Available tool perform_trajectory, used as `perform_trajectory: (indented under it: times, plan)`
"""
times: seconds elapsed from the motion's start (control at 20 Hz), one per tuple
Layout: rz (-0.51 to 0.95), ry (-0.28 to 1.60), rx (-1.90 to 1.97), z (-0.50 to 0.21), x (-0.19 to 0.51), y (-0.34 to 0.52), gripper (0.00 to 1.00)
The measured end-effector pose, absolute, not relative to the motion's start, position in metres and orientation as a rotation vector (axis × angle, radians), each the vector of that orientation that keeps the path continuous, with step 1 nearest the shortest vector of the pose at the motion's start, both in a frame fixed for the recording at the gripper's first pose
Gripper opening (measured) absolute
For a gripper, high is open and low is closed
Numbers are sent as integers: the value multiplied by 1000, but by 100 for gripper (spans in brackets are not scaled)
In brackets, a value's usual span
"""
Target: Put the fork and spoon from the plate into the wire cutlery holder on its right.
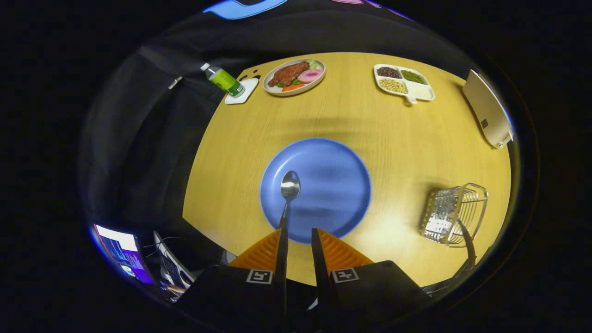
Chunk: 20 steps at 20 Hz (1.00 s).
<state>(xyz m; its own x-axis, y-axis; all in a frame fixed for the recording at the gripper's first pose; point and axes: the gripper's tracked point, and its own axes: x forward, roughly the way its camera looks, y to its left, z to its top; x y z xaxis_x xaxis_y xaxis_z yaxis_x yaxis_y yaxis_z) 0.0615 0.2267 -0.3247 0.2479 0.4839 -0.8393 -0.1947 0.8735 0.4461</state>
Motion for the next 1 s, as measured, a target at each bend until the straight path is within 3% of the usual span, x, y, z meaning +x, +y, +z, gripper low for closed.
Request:
perform_trajectory:
  times: [0.7, 0.75, 0.8, 1.0]
  plan:
    - [350, 1345, 81, -422, 80, 279, 32]
    - [355, 1314, 97, -418, 84, 278, 17]
    - [364, 1308, 96, -420, 86, 280, 10]
    - [403, 1261, 167, -402, 89, 272, 5]
